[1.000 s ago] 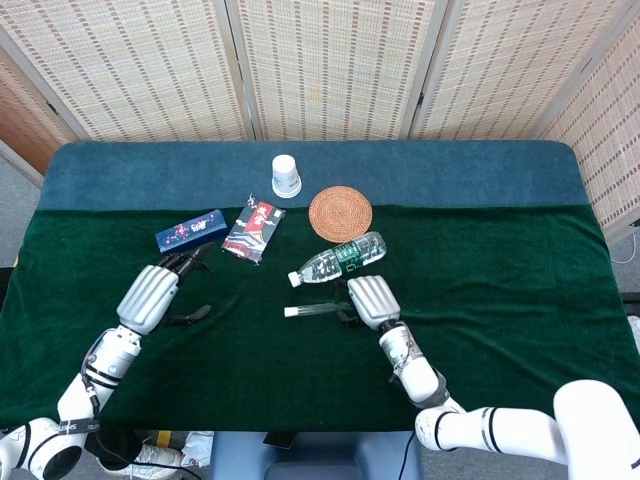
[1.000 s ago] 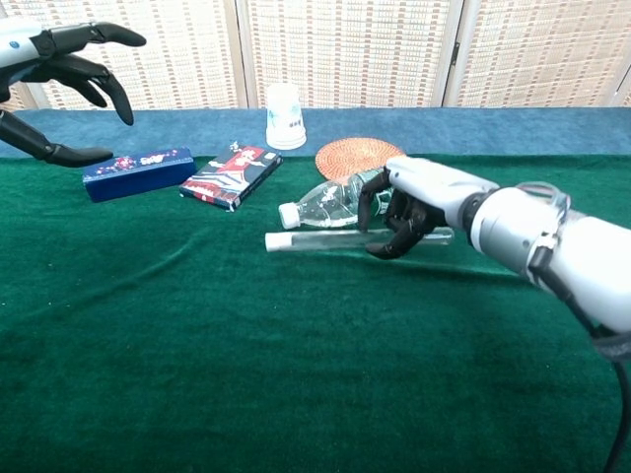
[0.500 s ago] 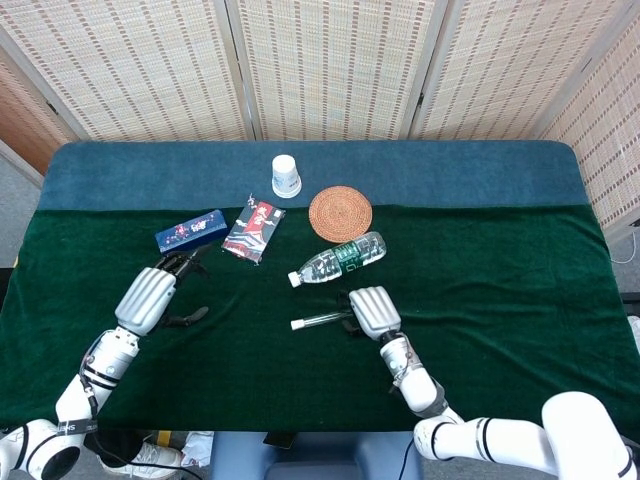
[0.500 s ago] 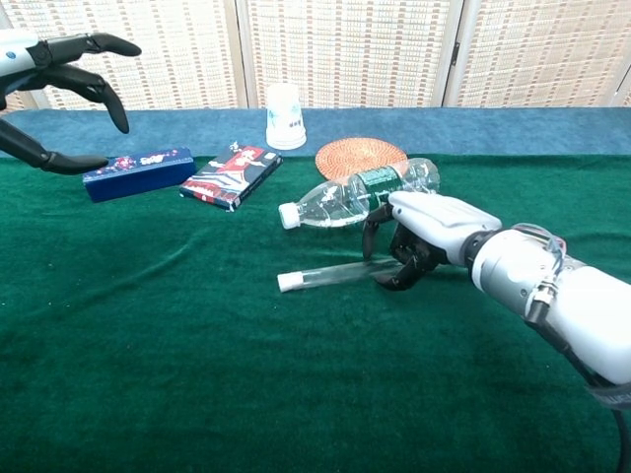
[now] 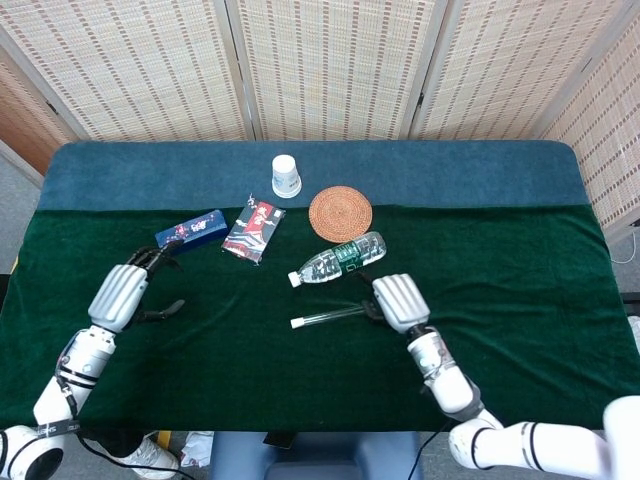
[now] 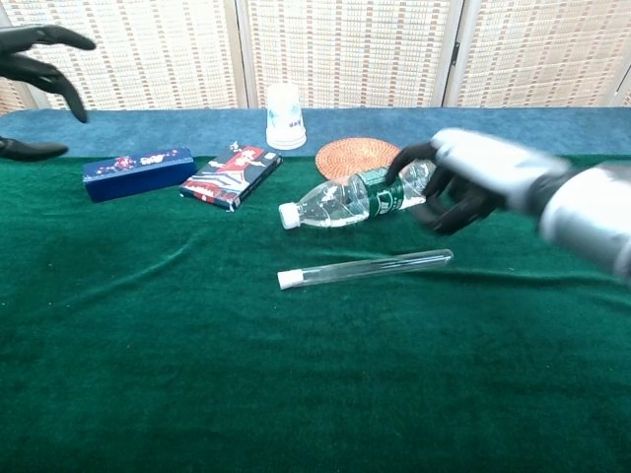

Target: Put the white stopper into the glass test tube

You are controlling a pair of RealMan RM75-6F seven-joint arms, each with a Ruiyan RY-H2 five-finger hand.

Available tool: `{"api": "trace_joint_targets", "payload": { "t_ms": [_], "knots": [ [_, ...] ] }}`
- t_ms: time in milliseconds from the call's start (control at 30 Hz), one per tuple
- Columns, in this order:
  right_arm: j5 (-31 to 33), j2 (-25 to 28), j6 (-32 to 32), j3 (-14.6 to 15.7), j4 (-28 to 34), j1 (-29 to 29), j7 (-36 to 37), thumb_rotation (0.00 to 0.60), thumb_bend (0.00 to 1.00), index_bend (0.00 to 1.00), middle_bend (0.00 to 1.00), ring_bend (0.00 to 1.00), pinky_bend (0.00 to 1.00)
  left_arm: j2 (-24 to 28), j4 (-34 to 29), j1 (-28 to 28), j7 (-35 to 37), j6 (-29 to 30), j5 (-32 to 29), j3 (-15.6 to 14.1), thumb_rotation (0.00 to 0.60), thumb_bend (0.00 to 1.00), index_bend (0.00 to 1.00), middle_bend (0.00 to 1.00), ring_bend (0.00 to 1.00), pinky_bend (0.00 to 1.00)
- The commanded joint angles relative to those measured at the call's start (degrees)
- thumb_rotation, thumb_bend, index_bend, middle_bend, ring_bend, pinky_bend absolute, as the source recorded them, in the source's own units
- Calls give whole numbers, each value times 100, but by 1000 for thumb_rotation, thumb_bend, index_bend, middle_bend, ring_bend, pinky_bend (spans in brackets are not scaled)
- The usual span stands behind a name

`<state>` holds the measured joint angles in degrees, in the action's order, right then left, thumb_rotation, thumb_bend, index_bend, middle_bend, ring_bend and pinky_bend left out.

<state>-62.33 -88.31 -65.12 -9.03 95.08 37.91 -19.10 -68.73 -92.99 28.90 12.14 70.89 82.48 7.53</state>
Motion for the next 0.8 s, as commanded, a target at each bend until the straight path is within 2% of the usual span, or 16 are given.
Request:
{"api": "trace_joint_targets", "payload": {
  "t_ms": [33, 67, 100, 167, 200, 267, 300, 367, 400, 633, 800],
  "knots": [
    [-549, 1277, -653, 21, 908, -563, 205, 600, 566, 343, 685, 928, 980, 3, 287, -208, -117, 267, -166, 24, 600, 317, 261, 442, 314, 221],
    [-694, 1542, -804, 66, 1010, -711, 295, 600, 566, 352, 631, 874, 942, -5, 415, -297, -227, 376, -221, 21, 600, 319, 274, 445, 318, 222],
    [-814, 1731, -906, 111, 1061, -825, 395, 600, 566, 362, 564, 793, 863, -5, 500, -369, -342, 455, -271, 13, 600, 320, 278, 446, 320, 219],
    [-1055, 2163, -1085, 256, 1134, -1093, 650, 600, 566, 354, 424, 616, 650, 26, 614, -550, -631, 622, -383, -31, 600, 321, 280, 446, 317, 192],
    [-1143, 2333, -1158, 320, 1151, -1207, 750, 600, 565, 316, 334, 499, 525, 51, 613, -633, -730, 680, -425, -63, 600, 322, 280, 447, 304, 166],
    [-1345, 2638, -1382, 461, 1121, -1477, 937, 600, 566, 243, 225, 369, 378, 115, 563, -822, -880, 810, -501, -136, 600, 322, 273, 442, 273, 130],
    [-1426, 2733, -1482, 523, 1080, -1592, 996, 600, 566, 152, 126, 255, 231, 143, 532, -903, -926, 868, -522, -167, 600, 322, 260, 431, 252, 109],
    [-1540, 2872, -1727, 644, 965, -1862, 1103, 600, 566, 45, 29, 142, 62, 171, 461, -1092, -1032, 1018, -552, -246, 600, 322, 222, 390, 213, 74],
    [-1597, 2900, -1831, 694, 905, -1973, 1158, 600, 566, 13, 7, 102, 17, 181, 429, -1165, -1093, 1081, -552, -280, 600, 322, 200, 362, 190, 61],
    [-1846, 2869, -2390, 1011, 444, -2702, 1488, 600, 566, 0, 0, 18, 0, 281, 20, -1641, -1555, 1520, -428, -524, 600, 321, 109, 243, 103, 0],
    [-1872, 2797, -2588, 1093, 270, -3065, 1701, 600, 566, 0, 0, 3, 0, 190, -140, -1914, -1639, 1889, -203, -602, 600, 320, 124, 234, 98, 0]
  ]
}}
